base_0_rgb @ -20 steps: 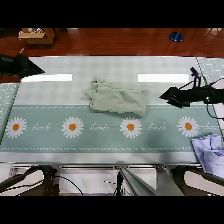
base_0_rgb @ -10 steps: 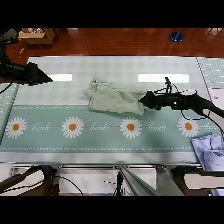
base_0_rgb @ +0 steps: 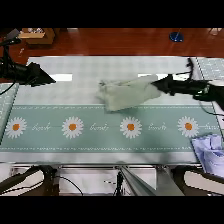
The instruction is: Fold the shirts.
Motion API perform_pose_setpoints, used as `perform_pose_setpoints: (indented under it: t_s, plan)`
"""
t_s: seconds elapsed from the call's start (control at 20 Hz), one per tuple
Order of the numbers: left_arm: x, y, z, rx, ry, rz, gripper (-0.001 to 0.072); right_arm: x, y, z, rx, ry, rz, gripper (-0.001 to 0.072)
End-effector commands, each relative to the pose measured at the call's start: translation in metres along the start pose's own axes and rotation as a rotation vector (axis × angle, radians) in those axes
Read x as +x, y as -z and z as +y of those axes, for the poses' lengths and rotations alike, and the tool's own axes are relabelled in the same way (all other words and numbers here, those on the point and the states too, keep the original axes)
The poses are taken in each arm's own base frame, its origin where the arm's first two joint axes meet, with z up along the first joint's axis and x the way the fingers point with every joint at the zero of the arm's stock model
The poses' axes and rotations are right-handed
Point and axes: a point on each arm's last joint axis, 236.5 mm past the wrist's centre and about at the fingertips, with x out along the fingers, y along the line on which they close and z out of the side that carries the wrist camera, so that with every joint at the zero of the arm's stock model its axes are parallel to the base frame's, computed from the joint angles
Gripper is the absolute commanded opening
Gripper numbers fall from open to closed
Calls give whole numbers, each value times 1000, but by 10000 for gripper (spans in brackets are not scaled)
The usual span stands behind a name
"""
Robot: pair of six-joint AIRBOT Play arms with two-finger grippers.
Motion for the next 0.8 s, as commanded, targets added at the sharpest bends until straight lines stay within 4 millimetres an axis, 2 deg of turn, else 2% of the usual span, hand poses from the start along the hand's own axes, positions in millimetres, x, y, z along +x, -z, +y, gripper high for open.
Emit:
perform_pose_setpoints:
  t_s: [0.0, 0.2, 0.3, 0.4, 0.45, 0.5, 0.55, 0.6, 0.75]
  plan:
    - [0, 1, -1, 2, 2, 2, 32, -101, -19, 33, -41, 122, -104, 25]
    - [0, 1, -1, 48, 1, 2, 32, -201, -19, 31, 35, 338, -324, 24]
    - [0, 1, 0, 89, 1, 2, 32, -241, 2, 4, 125, 492, -353, 24]
    - [1, 0, 0, 148, 2, 3, 33, -293, 45, -50, 258, 780, -305, 24]
    - [1, 0, 1, 167, 2, 5, 32, -326, 75, -76, 333, 955, -253, 24]
    - [1, 0, 2, 182, 2, 5, 33, -367, 114, -96, 438, 1151, -178, 24]
    - [1, 0, 3, 195, 0, 6, 33, -404, 145, -104, 542, 1314, -138, 24]
    - [1, 0, 4, 211, -3, 7, 33, -434, 167, -104, 653, 1435, -166, 24]
    - [-1, 0, 9, 231, -11, 3, 33, -476, 210, -93, 813, 1589, -180, 24]
